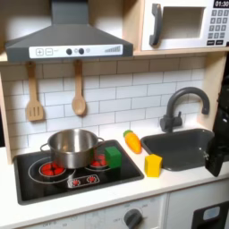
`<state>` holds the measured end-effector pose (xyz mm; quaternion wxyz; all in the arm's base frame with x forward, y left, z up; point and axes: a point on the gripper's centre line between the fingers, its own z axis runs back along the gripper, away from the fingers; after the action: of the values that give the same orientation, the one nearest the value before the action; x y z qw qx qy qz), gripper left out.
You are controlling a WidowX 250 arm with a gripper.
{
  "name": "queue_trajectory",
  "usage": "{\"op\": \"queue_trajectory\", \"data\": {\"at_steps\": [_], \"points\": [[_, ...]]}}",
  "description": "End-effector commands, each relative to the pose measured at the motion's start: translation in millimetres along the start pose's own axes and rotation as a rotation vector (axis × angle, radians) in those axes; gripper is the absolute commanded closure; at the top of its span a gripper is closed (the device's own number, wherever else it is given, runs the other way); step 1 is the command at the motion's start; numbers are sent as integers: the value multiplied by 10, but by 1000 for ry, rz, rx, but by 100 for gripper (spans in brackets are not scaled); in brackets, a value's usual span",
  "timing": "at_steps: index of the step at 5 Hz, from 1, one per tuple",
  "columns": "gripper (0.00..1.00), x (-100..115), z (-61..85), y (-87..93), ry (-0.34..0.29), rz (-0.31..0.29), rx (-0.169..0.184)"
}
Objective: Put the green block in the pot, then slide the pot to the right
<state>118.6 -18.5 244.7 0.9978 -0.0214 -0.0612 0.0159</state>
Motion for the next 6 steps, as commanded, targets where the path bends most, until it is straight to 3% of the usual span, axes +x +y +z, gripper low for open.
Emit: {"op": "queue_trajectory", "data": {"at_steps": [1,3,4,6], "points": [[0,0,0,0,0,0,0],[0,184,-58,44,-2,36,23],[0,363,-78,54,-8,13,40],[0,718,-132,144,-12,27,61]]}}
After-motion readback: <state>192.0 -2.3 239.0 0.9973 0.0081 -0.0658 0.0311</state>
